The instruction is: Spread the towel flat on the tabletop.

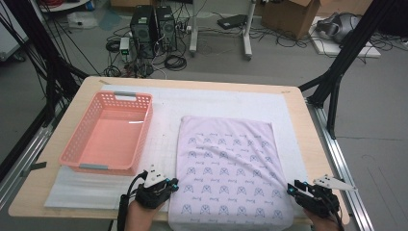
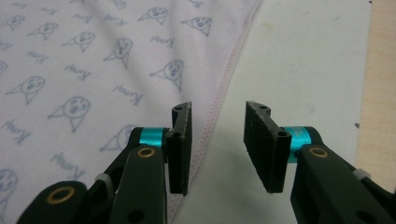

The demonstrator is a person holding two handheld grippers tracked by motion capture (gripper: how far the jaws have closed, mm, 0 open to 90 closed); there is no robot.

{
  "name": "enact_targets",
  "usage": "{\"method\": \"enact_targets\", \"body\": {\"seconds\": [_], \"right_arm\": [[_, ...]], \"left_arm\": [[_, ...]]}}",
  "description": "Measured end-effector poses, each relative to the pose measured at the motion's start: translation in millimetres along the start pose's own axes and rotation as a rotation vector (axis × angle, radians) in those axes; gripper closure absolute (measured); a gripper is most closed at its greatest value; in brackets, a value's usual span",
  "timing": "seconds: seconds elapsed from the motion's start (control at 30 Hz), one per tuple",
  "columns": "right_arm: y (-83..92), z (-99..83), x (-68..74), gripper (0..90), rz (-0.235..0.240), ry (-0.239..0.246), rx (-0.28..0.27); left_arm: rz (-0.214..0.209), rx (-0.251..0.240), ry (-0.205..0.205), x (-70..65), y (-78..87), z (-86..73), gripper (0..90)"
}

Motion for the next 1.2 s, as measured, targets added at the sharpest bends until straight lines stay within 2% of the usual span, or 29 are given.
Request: {"method": "enact_targets", "body": {"seconds": [0.13,0.23,0.3,0.37,0.4,0.43,0.47,0.57,0.6,0.63,0.67,0.7,0.77,0.8,0.9,0.97,1.03,1.2], "right_arm": [[-3.8,5.4,-2.3,61.6,-0.010,-0.012,-0.012],[-11.5,12.8,-5.7,61.3,-0.016,-0.031,-0.018],[-20.4,18.4,-4.5,61.0,-0.005,-0.046,-0.011],[-31.5,21.3,0.0,62.7,0.009,-0.030,0.004],[-36.7,20.4,3.3,66.7,0.011,-0.016,0.025],[-37.1,20.4,4.3,75.0,-0.038,0.015,0.027],[-35.8,20.2,4.7,86.3,-0.046,0.029,0.041],[-26.1,16.7,-0.6,87.9,-0.110,0.065,0.076],[-24.1,15.6,-2.1,87.1,-0.109,0.067,0.073],[-22.3,14.6,-3.3,80.6,-0.112,0.073,0.069],[-20.8,13.5,-4.1,70.9,-0.122,0.057,0.064],[-19.9,13.5,-5.1,62.8,-0.103,0.032,0.055],[-18.4,17.2,-6.3,58.4,-0.052,0.000,0.019],[-18.3,20.5,-7.5,55.5,-0.045,0.001,-0.002],[-19.3,29.1,-8.5,54.4,0.007,-0.005,-0.049],[-21.6,29.6,-9.7,53.7,0.003,0.021,-0.039],[-22.9,28.4,-13.0,53.3,-0.003,0.024,-0.026],[-12.1,27.0,-15.6,44.5,0.003,0.019,-0.060]], "left_arm": [[-0.006,0.015,-0.005,2.8,17.0,-10.9,87.8],[-0.024,-0.003,0.005,5.7,22.2,-15.4,84.7],[-0.038,-0.023,0.034,6.8,21.4,-14.6,71.1],[-0.022,-0.036,0.039,8.4,20.2,-13.2,55.0],[-0.028,-0.043,0.044,8.8,19.8,-12.4,51.3],[-0.031,-0.053,0.045,9.4,19.6,-11.2,51.0],[-0.032,-0.066,0.052,9.8,19.5,-9.5,49.6],[-0.043,-0.104,0.075,12.4,18.7,-2.0,45.5],[-0.043,-0.113,0.081,13.4,18.0,0.6,43.7],[-0.048,-0.124,0.081,14.8,16.8,3.6,43.5],[-0.049,-0.133,0.088,16.7,15.4,6.9,43.1],[-0.051,-0.138,0.094,18.1,14.1,9.5,42.4],[-0.075,-0.149,0.099,21.1,8.9,18.0,42.3],[-0.081,-0.154,0.102,22.8,6.2,21.9,42.2],[-0.103,-0.163,0.107,28.2,-3.9,30.3,42.2],[-0.110,-0.158,0.120,32.0,-12.1,32.2,42.5],[-0.104,-0.149,0.110,33.8,-17.0,34.3,42.6],[-0.109,-0.209,0.111,33.1,-13.5,39.4,40.6]]}}
Point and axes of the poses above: each handheld gripper's, and its own axes: y roughly backward along the jaws, z roughly out of its top, x roughly to its left, the point moved 7 cm from there along -y, roughly forward along the jaws, and after that the axes turned 3 degrees about z, right-handed, at the moved point
